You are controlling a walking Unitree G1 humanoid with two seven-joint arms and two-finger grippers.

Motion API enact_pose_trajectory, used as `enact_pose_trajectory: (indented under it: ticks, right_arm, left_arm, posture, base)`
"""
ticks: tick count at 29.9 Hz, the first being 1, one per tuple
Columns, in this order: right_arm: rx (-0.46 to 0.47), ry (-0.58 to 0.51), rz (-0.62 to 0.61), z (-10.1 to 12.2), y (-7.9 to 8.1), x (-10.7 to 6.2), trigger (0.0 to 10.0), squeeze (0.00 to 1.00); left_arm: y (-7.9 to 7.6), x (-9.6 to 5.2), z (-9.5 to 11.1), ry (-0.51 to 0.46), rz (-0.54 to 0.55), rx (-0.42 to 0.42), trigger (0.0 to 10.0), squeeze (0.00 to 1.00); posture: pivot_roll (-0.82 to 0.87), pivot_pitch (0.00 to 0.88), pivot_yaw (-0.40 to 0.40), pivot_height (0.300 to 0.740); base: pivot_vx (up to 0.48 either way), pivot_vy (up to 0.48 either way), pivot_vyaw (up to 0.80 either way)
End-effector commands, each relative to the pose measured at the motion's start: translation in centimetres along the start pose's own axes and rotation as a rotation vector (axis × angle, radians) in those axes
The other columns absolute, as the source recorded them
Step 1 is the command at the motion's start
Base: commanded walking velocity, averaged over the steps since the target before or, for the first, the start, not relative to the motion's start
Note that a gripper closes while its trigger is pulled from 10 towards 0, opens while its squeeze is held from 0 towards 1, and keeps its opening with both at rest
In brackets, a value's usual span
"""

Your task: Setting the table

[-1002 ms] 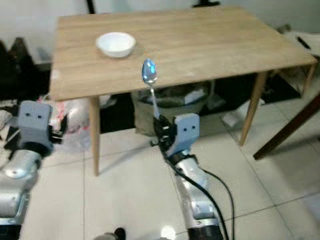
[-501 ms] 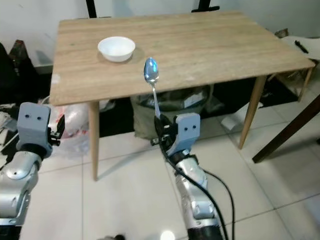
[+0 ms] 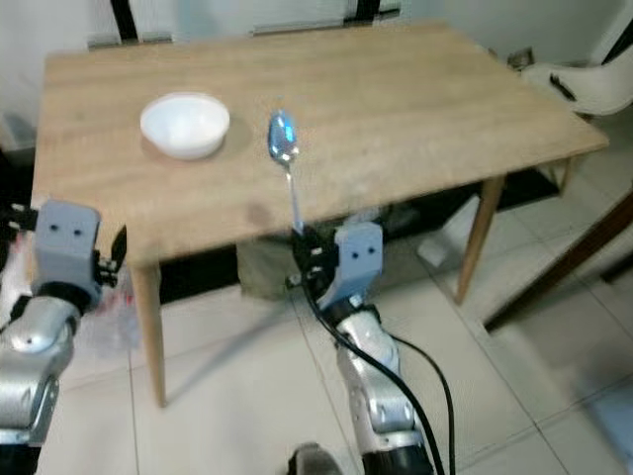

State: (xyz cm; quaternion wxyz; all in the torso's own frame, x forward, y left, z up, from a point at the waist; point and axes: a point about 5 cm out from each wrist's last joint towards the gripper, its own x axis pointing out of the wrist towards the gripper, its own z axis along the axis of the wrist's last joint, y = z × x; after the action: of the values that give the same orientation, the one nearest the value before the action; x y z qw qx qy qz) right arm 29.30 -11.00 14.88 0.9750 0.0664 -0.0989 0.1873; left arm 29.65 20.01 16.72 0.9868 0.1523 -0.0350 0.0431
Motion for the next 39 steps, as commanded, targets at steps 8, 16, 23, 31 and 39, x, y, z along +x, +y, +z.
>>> enact_pose_trajectory:
  ticks: [8, 16, 23, 31, 39]
  right_arm:
    - [0.006, 0.001, 0.032, 0.0, 0.1, 0.0, 10.0, 0.0]
    - [-0.03, 0.001, 0.025, 0.4, -0.6, 1.0, 10.0, 0.0]
    - [-0.097, 0.014, -0.053, 1.1, -1.9, 3.1, 10.0, 0.0]
    - [-0.142, 0.064, -0.114, 1.2, -3.3, 4.7, 10.0, 0.0]
    - [-0.166, 0.065, -0.199, 1.8, -5.6, 5.0, 10.0, 0.0]
  left_arm:
    - [0.1, -0.3, -0.3, -0.001, -0.001, 0.033, 10.0, 0.0]
    - [0.2, -0.3, 0.6, -0.056, -0.004, 0.026, 10.0, 0.0]
    - [-0.4, -0.3, 2.1, -0.109, -0.166, -0.012, 10.0, 0.0]
    - [-0.8, -0.8, 4.4, -0.157, -0.403, -0.068, 10.0, 0.0]
    - [-1.4, -1.9, 3.9, -0.117, -0.52, -0.043, 10.0, 0.0]
  posture:
    - [-0.04, 0.024, 0.064, 0.74]
    - [-0.04, 0.019, 0.064, 0.74]
    - [-0.03, 0.014, 0.063, 0.74]
    - [-0.02, 0.023, 0.054, 0.74]
    - [-0.02, 0.027, 0.047, 0.74]
  base:
    - [0.48, 0.0, 0.0]
    - [0.45, 0.0, 0.0]
    - [0.138, 0.0, 0.0]
    - [0.0, 0.0, 0.0]
    - [0.0, 0.0, 0.0]
